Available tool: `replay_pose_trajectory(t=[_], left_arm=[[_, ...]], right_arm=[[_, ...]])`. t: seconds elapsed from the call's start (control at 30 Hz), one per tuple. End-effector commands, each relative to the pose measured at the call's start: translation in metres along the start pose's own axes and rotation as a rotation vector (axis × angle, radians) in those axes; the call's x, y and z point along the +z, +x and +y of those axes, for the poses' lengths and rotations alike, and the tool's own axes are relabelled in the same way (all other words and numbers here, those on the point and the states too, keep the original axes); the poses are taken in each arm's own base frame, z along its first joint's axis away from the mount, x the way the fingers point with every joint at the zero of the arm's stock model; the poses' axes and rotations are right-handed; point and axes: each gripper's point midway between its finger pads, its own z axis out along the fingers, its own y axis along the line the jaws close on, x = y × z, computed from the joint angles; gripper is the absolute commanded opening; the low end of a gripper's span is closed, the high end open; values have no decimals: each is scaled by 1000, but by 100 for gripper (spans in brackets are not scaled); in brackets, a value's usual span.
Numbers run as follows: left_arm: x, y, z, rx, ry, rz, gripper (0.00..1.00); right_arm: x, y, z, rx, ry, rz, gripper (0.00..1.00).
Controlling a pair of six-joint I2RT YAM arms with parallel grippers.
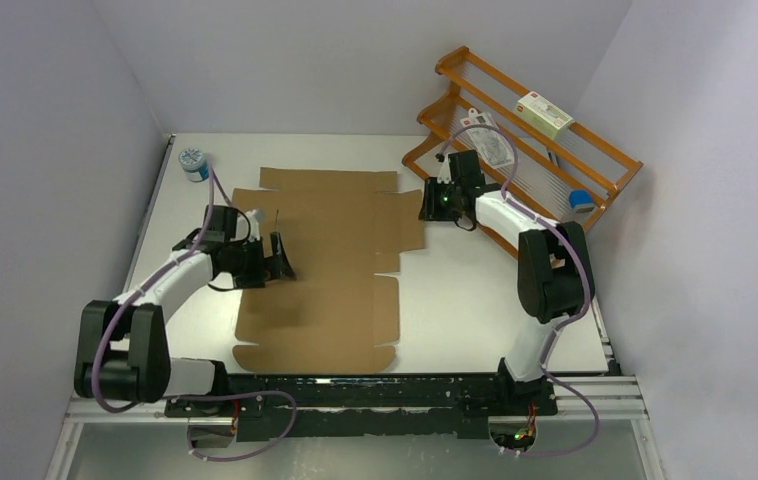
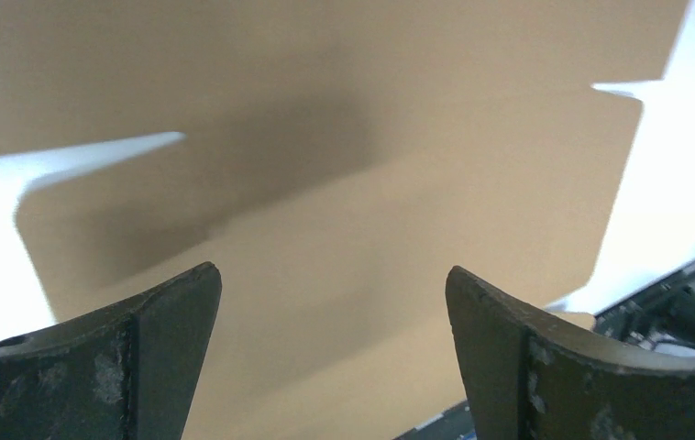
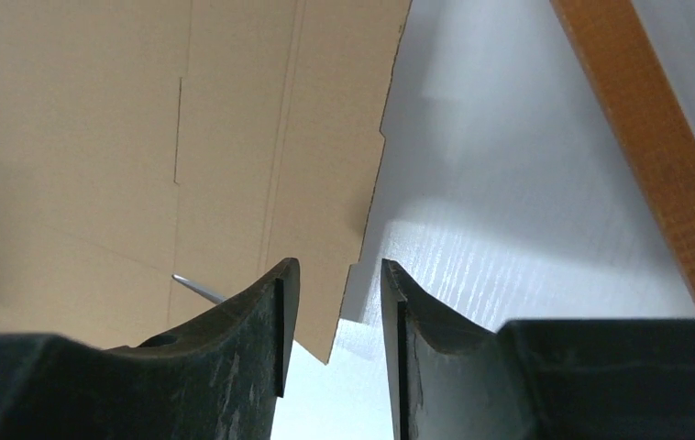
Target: Fold the paper box
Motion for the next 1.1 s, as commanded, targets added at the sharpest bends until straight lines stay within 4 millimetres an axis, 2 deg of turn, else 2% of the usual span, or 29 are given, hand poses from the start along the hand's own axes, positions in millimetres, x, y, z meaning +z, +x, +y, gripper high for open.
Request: replay_pose_trajectory(t=[0.0,0.1,0.13,0.23,0.33,0.47,0.57,0.67,0.77,0.9,1.0,1.07], left_arm=[[-14,-11,-34,-12,121,-60,98],[-38,-47,-23,63,-19,-190,98],[-45,-65,-19,82,-68,-250,98],[-55,-103,-11,99,-121,-329,98],[-48,-130,-3,74,-129,-327,98],[-34,-166,10,36,-145,-391,98],[-35,-186,35,-15,-157,-378,98],[-30,-197,58,-48,-165,-365,98],[-17,-197,75,-70,-158,-320,98],[-7,-189,87,-75,-159,-282,98],[1,-184,101,-107,-167,-252,98],[8,-180,102,-119,-145,-233,98]], right_arm=[[-14,-15,1,-12,16,-65,44],[-21,-17,3,-27,33,-90,48],[-23,-17,5,-30,29,-101,50],[-26,-18,15,-45,21,-113,55],[-28,-21,28,-64,17,-134,57],[-25,-16,69,-144,-13,-133,60],[-21,-11,98,-196,-47,-135,62],[-8,0,127,-212,-131,-139,64],[15,16,147,-237,-168,-95,64],[43,35,152,-270,-143,-21,67],[51,47,152,-284,-139,17,68],[53,56,148,-297,-120,43,70]])
